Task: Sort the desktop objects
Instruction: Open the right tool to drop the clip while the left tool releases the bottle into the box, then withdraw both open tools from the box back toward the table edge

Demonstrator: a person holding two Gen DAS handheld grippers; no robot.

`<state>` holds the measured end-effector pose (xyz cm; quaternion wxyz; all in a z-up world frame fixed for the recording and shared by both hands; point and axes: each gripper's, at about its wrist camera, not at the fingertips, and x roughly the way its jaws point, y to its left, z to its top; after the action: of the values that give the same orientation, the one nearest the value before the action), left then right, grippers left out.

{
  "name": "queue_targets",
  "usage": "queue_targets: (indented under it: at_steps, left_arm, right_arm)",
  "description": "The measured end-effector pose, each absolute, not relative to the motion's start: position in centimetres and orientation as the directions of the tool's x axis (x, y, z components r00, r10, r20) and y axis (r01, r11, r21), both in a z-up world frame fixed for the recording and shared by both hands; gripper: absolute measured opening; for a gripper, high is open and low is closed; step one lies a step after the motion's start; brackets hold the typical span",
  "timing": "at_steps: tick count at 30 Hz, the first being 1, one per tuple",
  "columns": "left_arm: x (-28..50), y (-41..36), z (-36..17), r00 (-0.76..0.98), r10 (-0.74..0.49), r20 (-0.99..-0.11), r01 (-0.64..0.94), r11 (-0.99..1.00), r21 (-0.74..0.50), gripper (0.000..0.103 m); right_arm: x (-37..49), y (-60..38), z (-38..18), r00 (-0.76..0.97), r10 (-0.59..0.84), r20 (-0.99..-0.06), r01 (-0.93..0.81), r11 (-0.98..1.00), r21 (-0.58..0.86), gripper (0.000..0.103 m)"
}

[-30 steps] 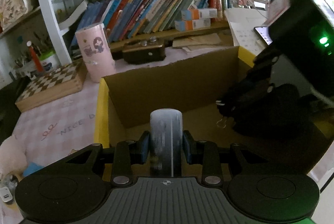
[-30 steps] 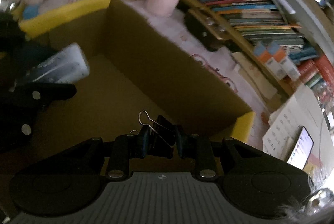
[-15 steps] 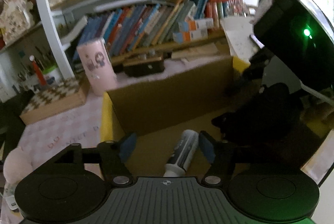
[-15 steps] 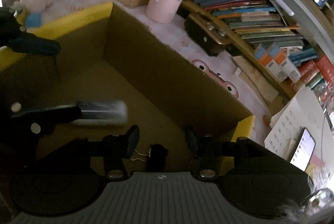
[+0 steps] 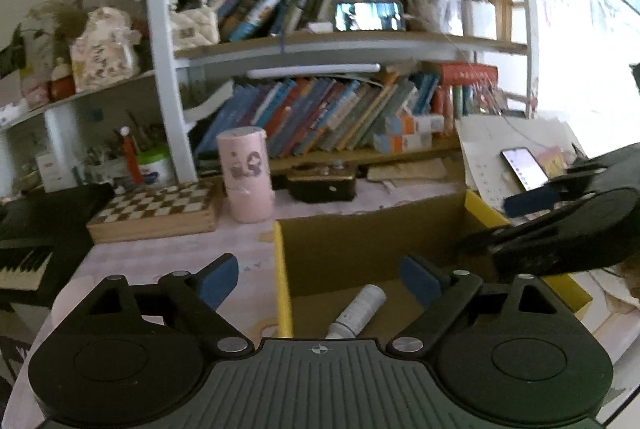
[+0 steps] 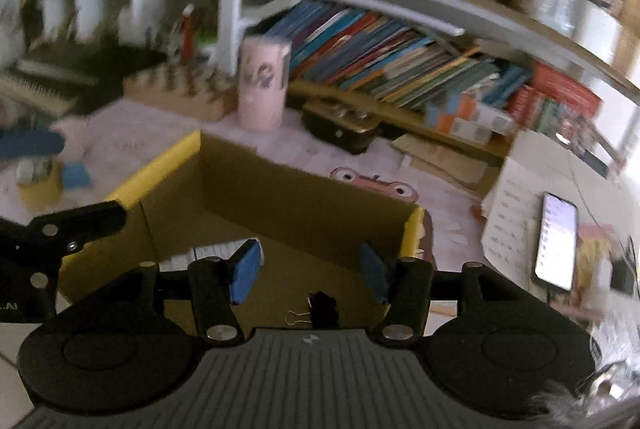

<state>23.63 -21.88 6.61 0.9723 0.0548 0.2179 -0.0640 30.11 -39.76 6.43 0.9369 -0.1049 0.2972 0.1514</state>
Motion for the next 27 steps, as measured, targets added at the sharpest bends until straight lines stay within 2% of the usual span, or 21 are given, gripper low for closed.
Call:
queue_targets:
  at_steps: [7,14,27]
  left_arm:
    - [20.8,-19.3,6.2,0.896,-0.090,-0.434,0.121,0.992,0.044,0.093]
    - [18.4,-16.2,4.9,0.879,-0.067,-0.472,0.102,0.994,0.049,0.093]
    - [14.0,-10.7,3.0,0.849,-0.053,-0.525,0.099,0.993,0.061,0.094]
  right_arm:
    - [25.8,-41.1,7.1,0.847,0.160,-0.507,-0.213,0.976,-0.048,0.057]
    - [22.3,-41.4,6.6,0.874,0.072,-0.481,-0.081,0.997,0.002,0.059]
    - [15.3,-36.1,3.2,0.838,-0.007,-0.546,0.033,0.999,0.037,0.062]
